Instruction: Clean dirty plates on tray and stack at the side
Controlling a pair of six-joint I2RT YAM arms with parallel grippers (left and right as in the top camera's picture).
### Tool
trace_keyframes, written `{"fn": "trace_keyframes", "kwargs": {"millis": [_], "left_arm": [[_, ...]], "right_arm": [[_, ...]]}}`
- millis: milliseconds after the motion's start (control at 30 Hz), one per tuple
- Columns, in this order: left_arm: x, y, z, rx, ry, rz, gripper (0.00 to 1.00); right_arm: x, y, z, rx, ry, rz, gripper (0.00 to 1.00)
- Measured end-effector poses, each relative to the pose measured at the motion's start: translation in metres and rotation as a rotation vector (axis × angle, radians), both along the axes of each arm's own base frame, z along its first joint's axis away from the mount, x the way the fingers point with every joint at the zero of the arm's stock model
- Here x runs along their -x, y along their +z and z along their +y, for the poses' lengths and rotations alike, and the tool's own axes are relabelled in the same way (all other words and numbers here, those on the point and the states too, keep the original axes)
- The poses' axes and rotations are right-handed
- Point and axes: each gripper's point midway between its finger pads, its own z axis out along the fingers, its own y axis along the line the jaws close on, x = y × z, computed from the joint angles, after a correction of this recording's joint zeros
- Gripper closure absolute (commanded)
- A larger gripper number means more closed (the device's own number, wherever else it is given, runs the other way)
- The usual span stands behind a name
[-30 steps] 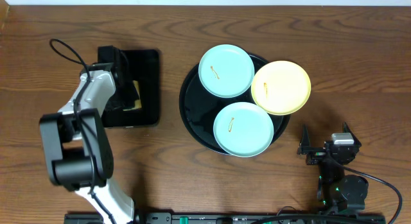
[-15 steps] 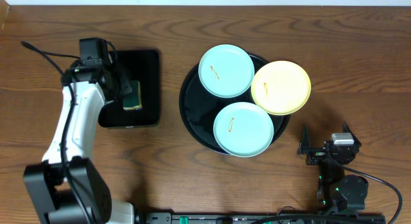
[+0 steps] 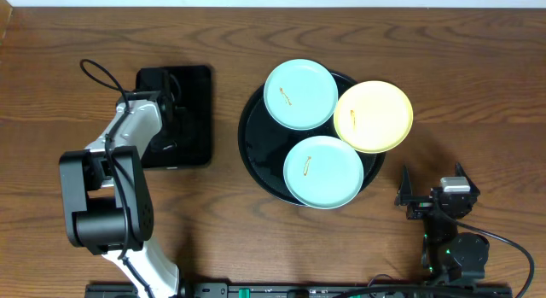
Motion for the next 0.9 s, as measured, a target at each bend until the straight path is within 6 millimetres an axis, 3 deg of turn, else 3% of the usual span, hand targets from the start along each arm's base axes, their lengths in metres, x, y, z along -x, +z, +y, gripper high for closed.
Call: {"fn": "trace_keyframes", "kwargs": {"millis": [233,467,567,733,900], "left_arm": [[0.002,0.014,-0.001,0.006,-0.001,-0.005,0.87],[-0.013,0.089,0.0,-0.011,0.001,-0.22,0.85],[-0.026,0.107,0.002,-0.026,0.003,-0.307,0.85],[-0.053,0.097,0.008,-0.048,0.01,-0.37,0.85],[-0.065,0.051,0.009,-0.045,0.01,-0.312,0.85]], "right_arm": [[0.0,0.0,0.0,0.0,0.0,0.0,0.01],[0.0,0.0,0.0,0.0,0.0,0.0,0.01],[0.0,0.0,0.0,0.0,0.0,0.0,0.01],[0.0,0.0,0.0,0.0,0.0,0.0,0.01],[0.0,0.0,0.0,0.0,0.0,0.0,0.01]]}}
